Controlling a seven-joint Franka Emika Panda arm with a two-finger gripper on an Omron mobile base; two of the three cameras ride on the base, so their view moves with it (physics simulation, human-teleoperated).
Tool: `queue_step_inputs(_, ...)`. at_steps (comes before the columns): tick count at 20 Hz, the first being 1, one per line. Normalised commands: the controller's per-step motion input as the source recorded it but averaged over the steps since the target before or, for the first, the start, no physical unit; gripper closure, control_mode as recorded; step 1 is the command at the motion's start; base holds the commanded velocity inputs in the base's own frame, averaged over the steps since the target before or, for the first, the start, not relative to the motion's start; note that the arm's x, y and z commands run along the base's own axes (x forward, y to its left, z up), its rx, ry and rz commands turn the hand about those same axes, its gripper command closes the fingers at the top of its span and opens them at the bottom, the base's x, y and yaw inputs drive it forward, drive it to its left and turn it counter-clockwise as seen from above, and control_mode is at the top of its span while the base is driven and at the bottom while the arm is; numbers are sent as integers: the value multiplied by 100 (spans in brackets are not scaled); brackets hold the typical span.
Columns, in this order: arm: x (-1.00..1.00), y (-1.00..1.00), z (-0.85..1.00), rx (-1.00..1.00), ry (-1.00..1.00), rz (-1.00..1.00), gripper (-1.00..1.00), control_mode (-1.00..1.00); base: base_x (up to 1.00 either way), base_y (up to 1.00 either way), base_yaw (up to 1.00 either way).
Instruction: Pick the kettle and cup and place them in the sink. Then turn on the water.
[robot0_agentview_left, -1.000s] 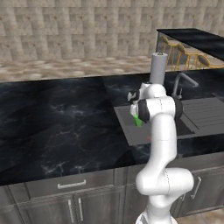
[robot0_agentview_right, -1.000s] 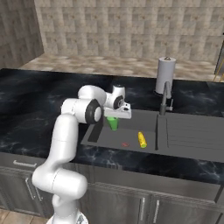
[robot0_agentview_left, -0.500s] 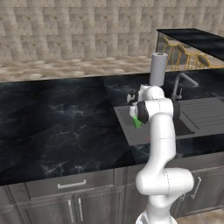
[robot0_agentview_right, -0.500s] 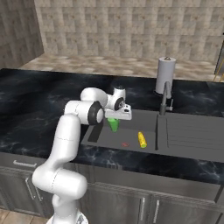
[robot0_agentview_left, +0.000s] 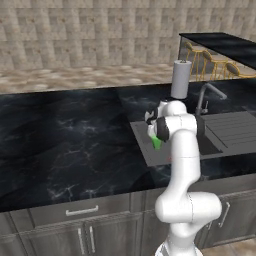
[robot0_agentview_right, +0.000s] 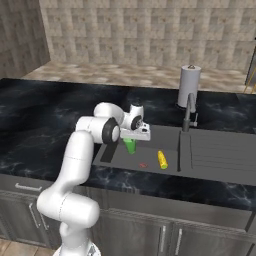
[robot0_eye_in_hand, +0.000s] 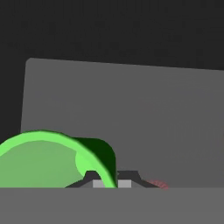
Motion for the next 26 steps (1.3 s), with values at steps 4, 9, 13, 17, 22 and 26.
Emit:
queue_step_inputs(4, 0, 0, -32, 0, 0, 0, 100, -100, 0, 0, 0)
queue_step_inputs(9, 0, 0, -29, 0, -1, 0, 100, -100, 0, 0, 0)
queue_step_inputs(13, 0, 0, -26, 0, 0, 0, 100, -100, 0, 0, 0)
queue_step_inputs(17, 0, 0, -25, 0, 0, 0, 100, -100, 0, 0, 0)
queue_step_inputs(22, 0, 0, -8, 0, 0, 0, 100, -100, 0, 0, 0)
queue_step_inputs(26, 0, 0, 0, 0, 0, 0, 100, -100, 0, 0, 0)
